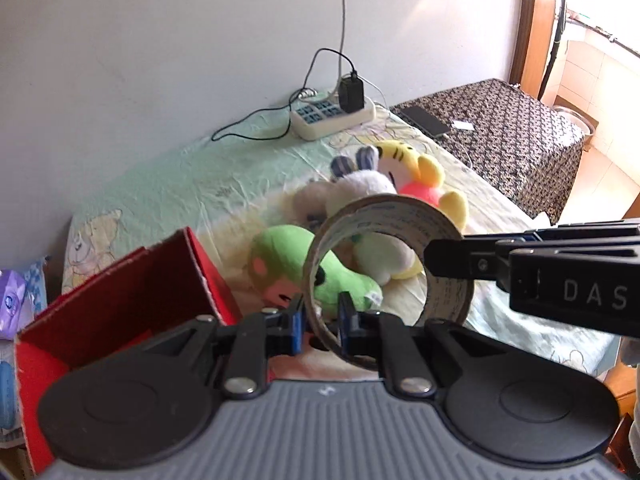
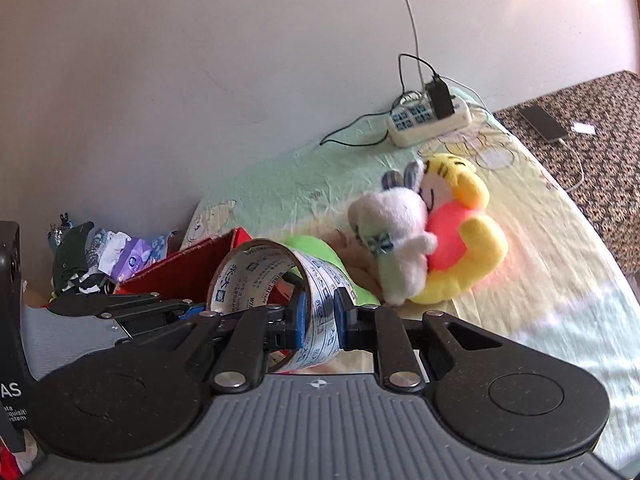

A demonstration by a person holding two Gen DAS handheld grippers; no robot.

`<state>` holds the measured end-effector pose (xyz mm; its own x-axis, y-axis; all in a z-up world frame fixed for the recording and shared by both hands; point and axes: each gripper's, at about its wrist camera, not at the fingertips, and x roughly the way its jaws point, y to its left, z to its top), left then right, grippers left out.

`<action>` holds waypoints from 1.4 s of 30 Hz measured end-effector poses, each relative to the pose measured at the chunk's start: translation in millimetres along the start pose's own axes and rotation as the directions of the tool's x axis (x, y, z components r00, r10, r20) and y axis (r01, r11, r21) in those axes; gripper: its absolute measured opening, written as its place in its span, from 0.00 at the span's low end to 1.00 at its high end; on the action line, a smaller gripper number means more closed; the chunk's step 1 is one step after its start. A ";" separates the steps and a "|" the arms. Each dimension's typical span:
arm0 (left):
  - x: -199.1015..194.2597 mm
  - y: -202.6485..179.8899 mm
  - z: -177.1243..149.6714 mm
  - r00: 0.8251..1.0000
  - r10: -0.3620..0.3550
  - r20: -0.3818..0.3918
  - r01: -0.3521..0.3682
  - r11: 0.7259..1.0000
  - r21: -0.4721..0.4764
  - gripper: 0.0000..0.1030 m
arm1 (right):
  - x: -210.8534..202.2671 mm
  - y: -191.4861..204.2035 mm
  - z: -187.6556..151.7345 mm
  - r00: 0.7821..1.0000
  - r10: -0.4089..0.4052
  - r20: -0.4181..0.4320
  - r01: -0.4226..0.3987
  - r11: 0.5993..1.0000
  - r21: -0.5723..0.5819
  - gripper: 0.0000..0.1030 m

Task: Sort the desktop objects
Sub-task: 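Carry the tape roll over the red box and lower it inside, then set the tape roll upright in the box beside the gift box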

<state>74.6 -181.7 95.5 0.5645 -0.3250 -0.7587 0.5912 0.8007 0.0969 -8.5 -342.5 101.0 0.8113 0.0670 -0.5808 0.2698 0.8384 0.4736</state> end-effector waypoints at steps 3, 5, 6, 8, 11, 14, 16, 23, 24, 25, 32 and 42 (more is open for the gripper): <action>-8.5 25.6 6.8 0.999 0.029 0.033 -0.028 0.999 -0.016 0.11 | 8.2 19.9 11.4 0.999 0.029 0.021 -0.028 0.999 -0.037 0.16; -14.0 43.3 9.4 0.997 0.046 0.054 -0.044 0.999 -0.030 0.11 | 15.9 32.3 17.5 0.998 0.052 0.027 -0.050 0.997 -0.058 0.16; -16.4 52.6 9.6 0.997 0.054 0.060 -0.052 0.998 -0.038 0.11 | 20.4 38.5 20.4 0.998 0.063 0.027 -0.061 0.996 -0.067 0.16; -18.1 69.4 8.7 0.995 0.069 0.067 -0.065 0.997 -0.052 0.11 | 30.6 50.1 24.7 0.996 0.083 0.022 -0.081 0.993 -0.080 0.16; -18.4 91.3 4.2 0.994 0.087 0.071 -0.083 0.995 -0.062 0.11 | 46.7 65.2 27.6 0.994 0.107 0.011 -0.105 0.990 -0.095 0.16; -12.7 111.4 -2.3 0.994 0.084 0.067 -0.079 0.994 -0.073 0.11 | 62.0 79.8 27.4 0.994 0.111 0.001 -0.110 0.988 -0.110 0.16; -7.1 122.8 -5.9 0.996 0.072 0.050 -0.068 0.994 -0.082 0.11 | 72.1 88.0 25.2 0.994 0.105 -0.007 -0.105 0.988 -0.117 0.15; 17.9 159.4 -22.6 1.000 0.024 0.015 -0.022 0.995 -0.098 0.11 | 105.1 110.3 10.8 0.997 0.067 -0.049 -0.073 0.989 -0.132 0.15; 21.6 164.0 -24.9 1.000 0.013 0.013 -0.012 0.995 -0.098 0.11 | 109.2 112.8 8.5 0.997 0.058 -0.053 -0.064 0.989 -0.134 0.15; 26.1 168.0 -27.0 1.000 0.001 0.011 0.000 0.995 -0.096 0.11 | 113.5 114.3 6.9 0.997 0.047 -0.057 -0.054 0.989 -0.135 0.15; 57.8 191.8 -36.1 0.997 -0.081 -0.007 0.080 0.992 -0.095 0.11 | 142.5 122.5 -6.4 0.994 -0.036 -0.102 0.024 0.993 -0.117 0.15; 105.3 205.1 -42.2 0.979 -0.182 -0.093 0.176 0.982 -0.071 0.11 | 169.2 137.2 -19.1 0.973 -0.192 -0.124 0.171 0.972 -0.162 0.16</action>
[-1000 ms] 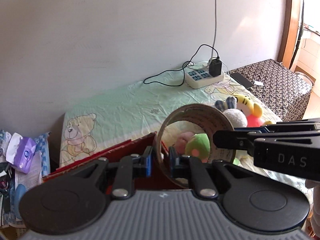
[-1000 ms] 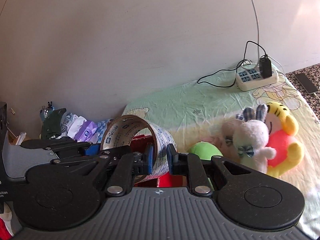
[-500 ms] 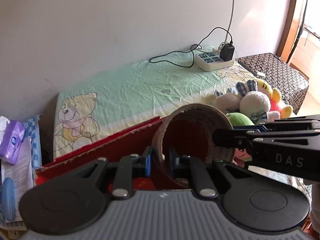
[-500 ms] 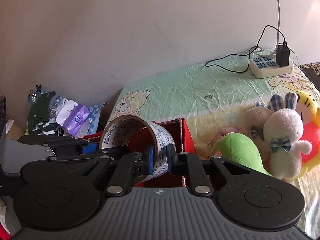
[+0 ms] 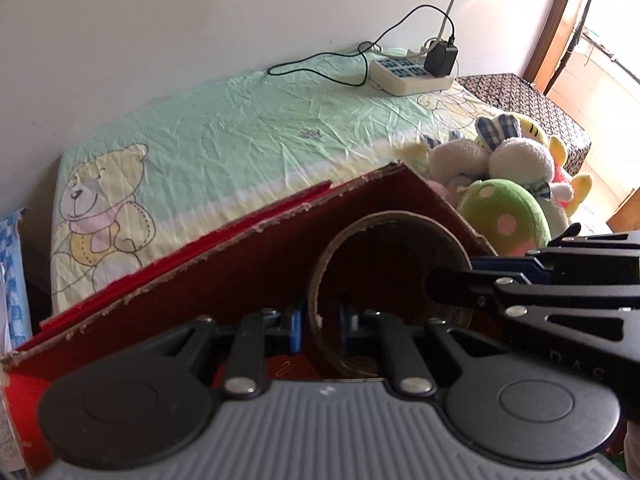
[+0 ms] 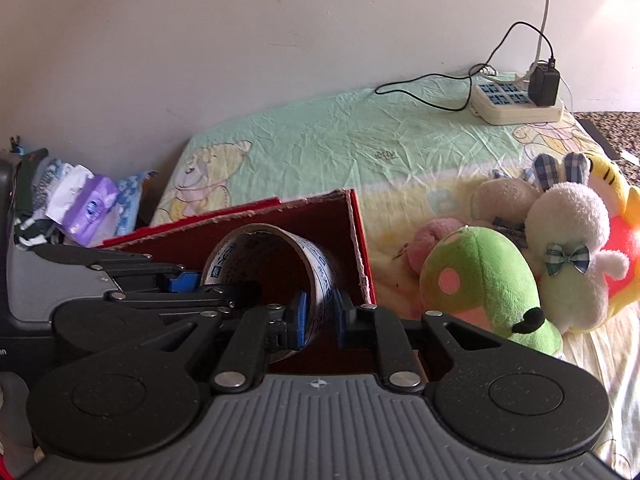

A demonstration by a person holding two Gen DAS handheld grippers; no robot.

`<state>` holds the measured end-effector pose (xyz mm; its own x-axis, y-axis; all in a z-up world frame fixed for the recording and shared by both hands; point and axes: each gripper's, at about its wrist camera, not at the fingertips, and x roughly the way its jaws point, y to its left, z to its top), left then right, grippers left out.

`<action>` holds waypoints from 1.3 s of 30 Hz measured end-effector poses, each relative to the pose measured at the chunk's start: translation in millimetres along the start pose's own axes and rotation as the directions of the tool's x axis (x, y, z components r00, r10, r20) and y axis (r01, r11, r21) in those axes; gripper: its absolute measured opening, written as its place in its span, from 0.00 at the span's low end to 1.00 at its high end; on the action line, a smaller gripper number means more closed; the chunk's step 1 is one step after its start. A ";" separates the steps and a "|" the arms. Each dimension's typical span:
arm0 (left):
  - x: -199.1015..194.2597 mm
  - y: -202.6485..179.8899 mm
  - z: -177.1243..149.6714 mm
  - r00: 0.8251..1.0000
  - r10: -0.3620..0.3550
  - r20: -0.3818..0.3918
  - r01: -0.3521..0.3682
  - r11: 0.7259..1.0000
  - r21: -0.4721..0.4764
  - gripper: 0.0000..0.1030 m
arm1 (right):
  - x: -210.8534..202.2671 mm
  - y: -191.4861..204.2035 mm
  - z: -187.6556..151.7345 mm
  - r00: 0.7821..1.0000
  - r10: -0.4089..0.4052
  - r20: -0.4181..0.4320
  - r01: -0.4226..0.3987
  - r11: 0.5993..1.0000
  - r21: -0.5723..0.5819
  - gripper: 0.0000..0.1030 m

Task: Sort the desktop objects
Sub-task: 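Set the tape roll upright in the box beside the gift box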

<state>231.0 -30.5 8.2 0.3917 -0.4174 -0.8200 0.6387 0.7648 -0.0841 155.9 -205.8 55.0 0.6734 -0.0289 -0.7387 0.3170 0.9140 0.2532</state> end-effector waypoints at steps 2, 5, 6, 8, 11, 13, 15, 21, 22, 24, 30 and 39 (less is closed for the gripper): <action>7.3 3.1 0.4 1.000 -0.010 -0.016 0.011 1.000 0.006 0.10 | 5.5 1.8 -2.4 1.000 -0.023 -0.012 0.023 1.000 0.006 0.16; 14.0 11.4 1.3 0.998 -0.043 -0.035 0.042 0.999 -0.015 0.10 | 10.1 4.2 -6.0 0.999 -0.045 -0.018 0.045 0.999 0.019 0.16; 15.5 14.2 1.8 0.998 -0.054 -0.038 0.052 0.998 -0.027 0.10 | 10.6 6.8 -6.0 0.998 -0.058 -0.016 0.058 0.998 0.013 0.16; 17.4 17.8 2.5 0.997 -0.063 -0.039 0.061 0.997 -0.042 0.10 | 12.4 11.7 -6.5 0.997 -0.078 -0.013 0.078 0.997 -0.003 0.15; 18.9 23.2 2.5 0.994 -0.095 -0.048 0.091 0.993 -0.070 0.10 | 14.9 15.3 -6.6 0.995 -0.100 -0.012 0.099 0.995 -0.008 0.14; 19.8 27.2 2.0 0.991 -0.122 -0.058 0.116 0.989 -0.094 0.11 | 16.5 19.7 -7.4 0.993 -0.120 -0.011 0.120 0.992 -0.029 0.13; 19.7 28.8 1.8 0.991 -0.120 -0.060 0.114 0.988 -0.102 0.10 | 17.9 22.3 -8.4 0.992 -0.123 -0.021 0.122 0.992 -0.039 0.13; 20.4 29.8 1.5 0.991 -0.111 -0.069 0.103 0.988 -0.114 0.10 | 21.3 27.2 -9.4 0.988 -0.154 -0.025 0.151 0.984 -0.096 0.11; 22.1 31.7 1.1 0.991 -0.114 -0.074 0.104 0.987 -0.121 0.11 | 22.3 28.5 -9.6 0.987 -0.162 -0.020 0.159 0.981 -0.109 0.11; 23.0 34.1 1.4 0.990 -0.116 -0.077 0.105 0.985 -0.134 0.11 | 24.0 31.4 -9.4 0.985 -0.173 -0.013 0.170 0.977 -0.129 0.10; 23.1 34.8 1.9 0.991 -0.105 -0.079 0.094 0.986 -0.137 0.11 | 26.4 33.5 -10.6 0.982 -0.189 0.004 0.187 0.969 -0.159 0.08; 22.0 30.7 1.9 0.992 -0.099 -0.073 0.090 0.990 -0.110 0.12 | 22.8 30.4 -10.0 0.985 -0.171 -0.025 0.166 0.977 -0.135 0.09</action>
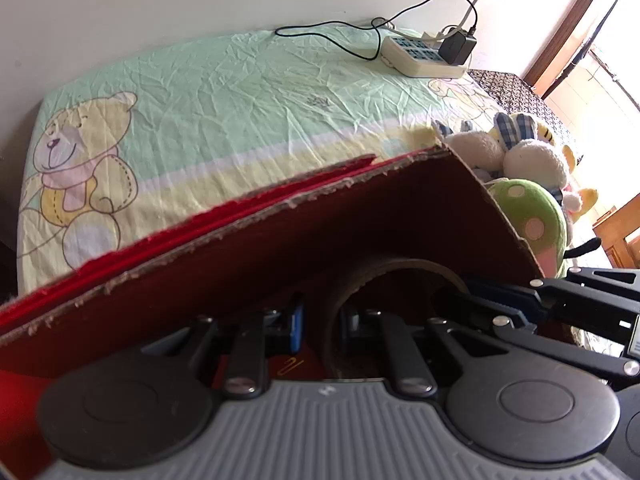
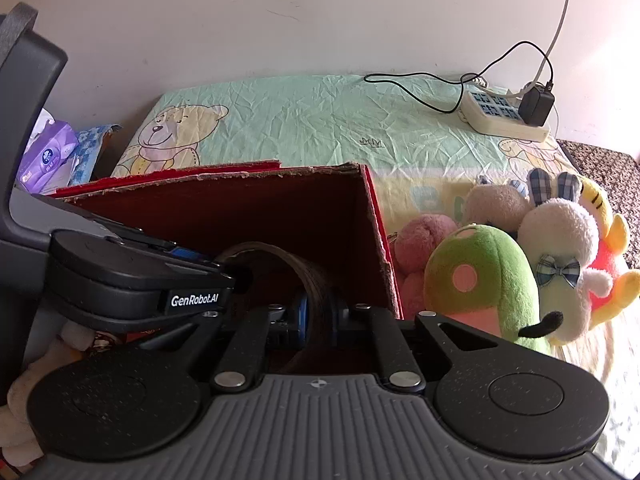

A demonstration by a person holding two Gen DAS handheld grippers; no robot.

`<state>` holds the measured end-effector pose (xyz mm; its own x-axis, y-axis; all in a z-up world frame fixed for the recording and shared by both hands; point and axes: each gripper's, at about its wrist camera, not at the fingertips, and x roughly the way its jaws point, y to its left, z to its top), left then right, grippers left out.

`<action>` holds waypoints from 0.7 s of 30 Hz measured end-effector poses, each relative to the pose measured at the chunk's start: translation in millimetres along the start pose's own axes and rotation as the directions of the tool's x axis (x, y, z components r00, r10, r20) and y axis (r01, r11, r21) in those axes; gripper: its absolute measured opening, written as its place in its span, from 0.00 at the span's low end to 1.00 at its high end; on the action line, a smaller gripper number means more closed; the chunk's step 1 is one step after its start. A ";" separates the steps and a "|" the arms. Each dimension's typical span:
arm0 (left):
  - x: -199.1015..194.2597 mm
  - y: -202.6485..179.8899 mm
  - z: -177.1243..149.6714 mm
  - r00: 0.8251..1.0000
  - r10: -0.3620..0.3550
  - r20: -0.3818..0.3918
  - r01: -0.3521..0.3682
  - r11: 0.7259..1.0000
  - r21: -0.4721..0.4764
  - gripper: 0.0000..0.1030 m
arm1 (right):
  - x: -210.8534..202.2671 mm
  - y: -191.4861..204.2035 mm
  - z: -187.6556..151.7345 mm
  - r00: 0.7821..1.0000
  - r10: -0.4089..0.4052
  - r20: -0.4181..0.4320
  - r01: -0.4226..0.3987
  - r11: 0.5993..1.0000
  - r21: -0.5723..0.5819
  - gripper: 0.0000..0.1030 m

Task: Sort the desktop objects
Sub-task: 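Set the tape roll upright in the box beside the gift box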

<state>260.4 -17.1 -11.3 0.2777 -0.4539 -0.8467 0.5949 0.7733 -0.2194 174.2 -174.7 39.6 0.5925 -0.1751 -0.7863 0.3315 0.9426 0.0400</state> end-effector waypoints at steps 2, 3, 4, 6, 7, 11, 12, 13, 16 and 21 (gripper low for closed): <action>0.0 -0.9 -0.2 1.000 0.002 0.001 -0.002 1.000 0.007 0.12 | -0.7 -0.8 0.0 1.000 0.006 -0.004 -0.006 1.000 0.009 0.10; 0.3 -1.2 -0.3 1.000 0.004 0.000 -0.004 1.000 0.009 0.14 | -1.1 -1.4 0.1 1.000 0.009 -0.005 -0.009 1.000 0.014 0.10; 0.5 -1.9 -0.6 1.000 0.007 0.000 -0.007 1.000 0.013 0.15 | -1.6 -2.4 0.0 1.000 0.013 -0.005 -0.013 1.000 0.022 0.10; 0.6 -4.2 -1.0 1.000 0.017 0.003 -0.017 1.000 0.024 0.17 | -2.4 -4.1 0.1 1.000 0.017 -0.005 -0.017 0.999 0.036 0.11; 0.4 -5.3 -1.2 1.000 0.022 0.005 -0.022 0.999 0.030 0.18 | -2.7 -4.6 0.0 1.000 0.017 -0.005 -0.017 0.999 0.039 0.12; 0.9 -6.1 -1.3 1.000 0.027 0.005 -0.027 0.999 0.037 0.19 | -3.5 -4.9 -1.0 1.000 0.021 0.002 -0.021 0.999 0.046 0.12; 1.4 -5.3 -1.3 1.000 0.028 0.003 -0.028 0.999 0.037 0.20 | -3.8 -4.7 -1.3 1.000 0.023 0.003 -0.023 0.999 0.048 0.13; 2.1 -4.8 -1.3 1.000 0.031 0.000 -0.031 0.999 0.035 0.20 | -4.1 -5.4 -1.4 1.000 0.028 0.006 -0.028 0.998 0.054 0.14; 4.8 -5.4 -2.2 0.998 0.063 -0.004 -0.062 0.997 0.046 0.19 | -4.5 -6.5 -1.4 0.999 0.033 0.017 -0.034 0.997 0.064 0.14; 3.8 -7.3 -2.2 0.997 0.073 0.002 -0.073 0.996 0.058 0.20 | -5.4 -8.3 -0.7 0.999 0.041 0.030 -0.043 0.996 0.076 0.15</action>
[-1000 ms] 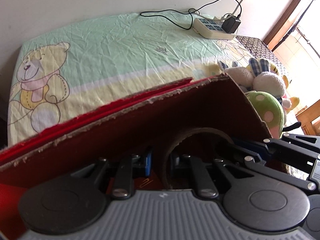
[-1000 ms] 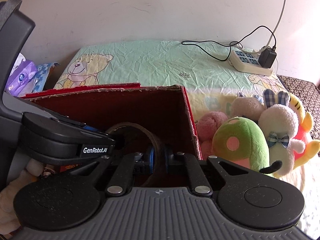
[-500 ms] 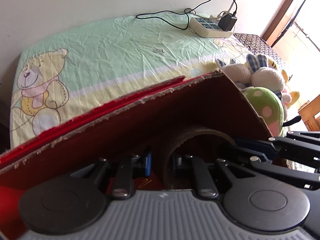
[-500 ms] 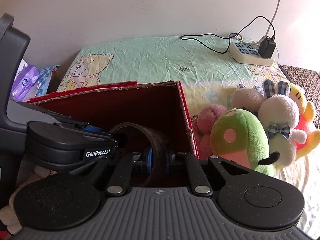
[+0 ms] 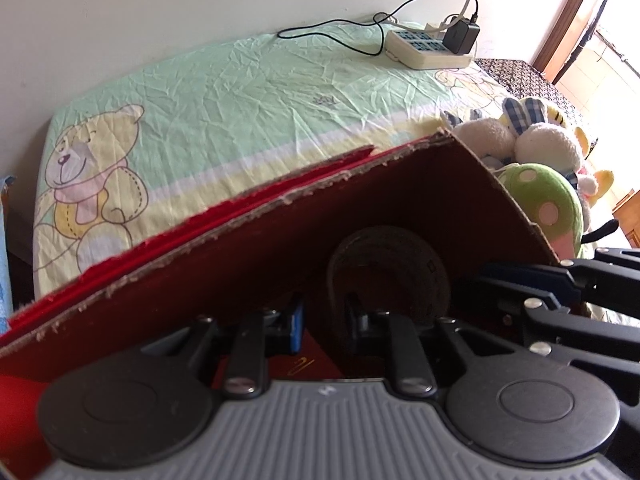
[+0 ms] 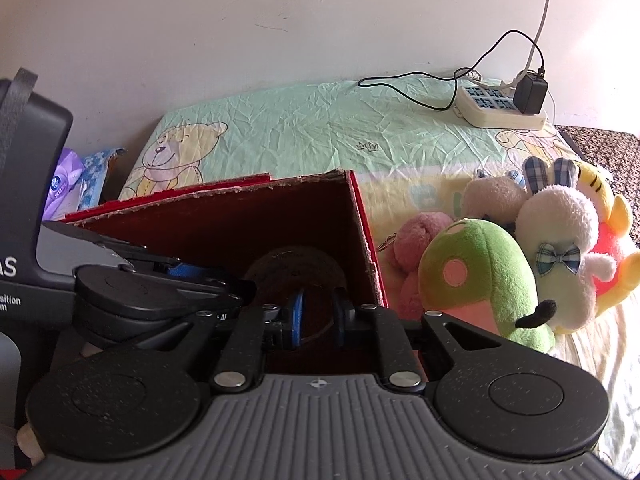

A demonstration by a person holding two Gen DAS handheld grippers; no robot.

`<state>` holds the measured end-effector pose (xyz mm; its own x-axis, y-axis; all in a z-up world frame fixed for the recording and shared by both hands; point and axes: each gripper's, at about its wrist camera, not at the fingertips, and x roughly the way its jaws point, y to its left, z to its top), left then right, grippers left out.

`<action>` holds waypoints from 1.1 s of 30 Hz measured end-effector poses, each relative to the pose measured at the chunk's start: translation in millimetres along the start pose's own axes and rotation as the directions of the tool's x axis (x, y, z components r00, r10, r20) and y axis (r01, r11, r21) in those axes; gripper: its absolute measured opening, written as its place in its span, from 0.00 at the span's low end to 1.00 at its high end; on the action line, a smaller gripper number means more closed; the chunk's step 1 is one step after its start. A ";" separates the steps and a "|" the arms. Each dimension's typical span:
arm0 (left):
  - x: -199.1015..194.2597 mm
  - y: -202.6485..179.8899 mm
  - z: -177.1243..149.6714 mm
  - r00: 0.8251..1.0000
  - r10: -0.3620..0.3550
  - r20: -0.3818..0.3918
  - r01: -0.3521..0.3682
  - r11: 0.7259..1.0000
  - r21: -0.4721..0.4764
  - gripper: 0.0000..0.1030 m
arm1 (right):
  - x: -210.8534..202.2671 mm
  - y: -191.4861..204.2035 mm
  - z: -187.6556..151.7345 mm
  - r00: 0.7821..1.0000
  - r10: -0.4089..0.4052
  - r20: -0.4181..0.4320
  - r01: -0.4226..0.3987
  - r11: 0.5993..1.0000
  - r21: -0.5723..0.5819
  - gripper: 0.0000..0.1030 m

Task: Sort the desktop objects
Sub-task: 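Set the tape roll upright in the box beside the gift box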

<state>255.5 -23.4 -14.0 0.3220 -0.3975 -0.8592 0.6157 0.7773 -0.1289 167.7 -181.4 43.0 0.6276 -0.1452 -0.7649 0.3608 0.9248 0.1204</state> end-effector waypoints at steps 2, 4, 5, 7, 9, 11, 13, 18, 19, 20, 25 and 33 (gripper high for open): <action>-0.3 0.1 0.2 1.000 0.002 0.001 -0.002 1.000 0.001 0.20 | -0.1 0.6 -0.5 1.000 0.002 0.006 -0.002 1.000 0.003 0.15; -0.3 -0.1 -0.1 1.000 0.005 0.002 -0.005 1.000 0.001 0.21 | 0.1 0.5 -1.2 1.000 0.008 0.012 -0.008 1.000 0.010 0.15; -0.5 -0.4 -0.1 1.000 0.010 0.003 -0.010 1.000 0.003 0.21 | 0.2 0.6 -1.5 1.000 0.011 0.016 -0.011 1.000 0.012 0.15; -1.1 -0.7 -0.2 1.000 0.024 0.009 -0.024 1.000 0.008 0.25 | -0.1 0.4 -1.8 1.000 0.013 0.023 -0.013 1.000 0.013 0.15; -1.3 -1.3 0.2 0.999 0.033 0.014 -0.034 0.999 0.011 0.25 | -0.2 0.2 -2.2 0.999 0.016 0.031 -0.016 1.000 0.012 0.15; -2.2 -2.3 -0.2 0.999 0.040 0.018 -0.040 0.999 0.016 0.25 | -0.4 0.3 -2.4 0.999 0.017 0.039 -0.018 1.000 0.008 0.15; -2.5 -3.1 -0.5 0.999 0.047 0.022 -0.048 0.999 0.020 0.25 | -0.8 0.7 -3.1 0.999 0.016 0.045 -0.016 1.000 0.002 0.14; -4.6 -4.4 -1.3 0.997 0.069 0.036 -0.070 0.997 0.026 0.26 | -1.8 1.2 -5.0 0.998 0.018 0.063 -0.018 1.000 -0.008 0.15; -4.9 -4.6 -1.3 0.997 0.074 0.038 -0.075 0.997 0.027 0.28 | -1.8 1.4 -5.2 0.998 0.019 0.066 -0.018 1.000 -0.011 0.15; -5.4 -4.8 -1.4 0.996 0.079 0.041 -0.080 0.996 0.027 0.28 | -1.9 1.6 -5.4 0.997 0.019 0.069 -0.019 1.000 -0.015 0.15; -7.4 -7.5 -2.3 0.994 0.099 0.055 -0.101 0.994 0.031 0.29 | -3.1 1.3 -7.6 0.995 0.024 0.094 -0.022 0.999 -0.026 0.14; -18.7 -10.9 -1.8 0.988 0.127 0.091 -0.130 0.991 0.023 0.29 | -2.4 1.5 -7.5 0.993 0.041 0.113 -0.036 0.998 -0.047 0.15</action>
<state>241.4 -23.6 2.5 0.4617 -0.3383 -0.8200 0.5853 0.8108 -0.0050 161.6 -177.0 40.3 0.7159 -0.1459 -0.6828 0.3053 0.9449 0.1182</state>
